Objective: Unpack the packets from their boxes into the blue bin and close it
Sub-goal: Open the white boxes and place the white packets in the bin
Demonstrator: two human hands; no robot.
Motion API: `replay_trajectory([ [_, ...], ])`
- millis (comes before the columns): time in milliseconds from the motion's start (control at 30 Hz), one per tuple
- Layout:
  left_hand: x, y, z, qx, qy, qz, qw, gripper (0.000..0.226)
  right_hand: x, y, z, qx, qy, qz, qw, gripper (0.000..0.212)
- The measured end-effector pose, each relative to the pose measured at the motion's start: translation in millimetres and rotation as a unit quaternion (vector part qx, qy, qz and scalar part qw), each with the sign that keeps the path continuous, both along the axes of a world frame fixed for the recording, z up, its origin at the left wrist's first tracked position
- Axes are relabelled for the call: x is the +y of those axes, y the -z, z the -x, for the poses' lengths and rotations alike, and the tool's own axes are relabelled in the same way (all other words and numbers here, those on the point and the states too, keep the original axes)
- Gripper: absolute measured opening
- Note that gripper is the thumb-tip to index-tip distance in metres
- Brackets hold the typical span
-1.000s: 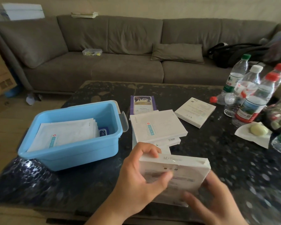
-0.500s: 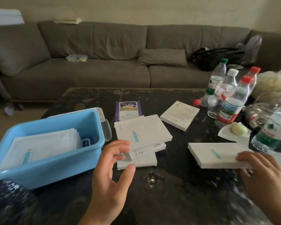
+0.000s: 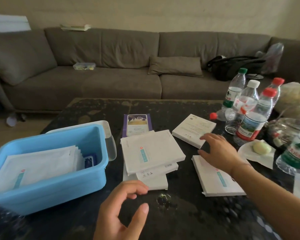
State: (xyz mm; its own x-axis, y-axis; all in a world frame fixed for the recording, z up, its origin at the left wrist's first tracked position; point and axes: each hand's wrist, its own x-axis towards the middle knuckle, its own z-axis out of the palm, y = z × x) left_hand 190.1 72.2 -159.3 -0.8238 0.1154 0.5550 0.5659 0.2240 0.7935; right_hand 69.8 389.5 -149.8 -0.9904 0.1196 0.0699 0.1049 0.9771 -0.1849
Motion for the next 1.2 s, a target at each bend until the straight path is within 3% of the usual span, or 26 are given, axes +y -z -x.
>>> replay_trajectory([
  [100,0,-1,1,0.024,0.001,0.060,0.998,0.017,-8,11,54,-0.070,0.025,0.029,0.997,0.079],
  [200,0,-3,1,-0.002,0.004,0.071,0.997,0.016,-9,20,81,-0.108,0.040,0.039,0.993,0.077],
  [267,-1,-3,1,-0.037,0.013,0.057,0.998,0.023,-11,18,84,-0.100,0.030,-0.010,0.994,0.071],
  [467,-2,-2,-2,-0.127,0.047,-0.021,0.991,0.016,-12,15,68,-0.042,-0.044,-0.227,0.972,0.053],
  [567,3,-8,-4,-0.185,0.062,-0.077,0.978,0.020,-8,-3,50,0.022,-0.014,-0.231,0.973,0.048],
  [667,6,-15,-4,-0.233,0.074,-0.112,0.963,0.025,-11,-23,21,0.138,0.020,-0.145,0.979,0.044],
  [767,10,-17,1,-0.323,0.108,-0.159,0.926,0.031,-23,-32,-27,0.307,-0.021,-0.043,0.950,0.040],
  [833,10,-21,6,-0.428,0.178,-0.214,0.860,0.057,-36,-38,-63,0.400,-0.090,-0.020,0.912,0.037],
  [900,9,-28,9,-0.503,0.248,-0.289,0.776,0.091,-53,-38,-94,0.431,-0.197,-0.006,0.881,0.032],
  [967,6,-33,12,-0.507,0.334,-0.359,0.709,0.107,-72,-34,-115,0.418,-0.302,0.020,0.857,0.030],
  [1033,0,-33,13,-0.436,0.438,-0.413,0.669,0.096,-86,-26,-123,0.408,-0.362,0.052,0.836,0.030],
  [1100,-7,-27,8,-0.390,0.422,-0.481,0.663,0.067,-90,-21,-120,0.416,-0.369,0.106,0.824,0.035],
  [1200,-7,-36,3,-0.369,0.358,-0.458,0.725,0.055,-97,-18,-117,0.445,-0.322,0.151,0.822,0.042],
])
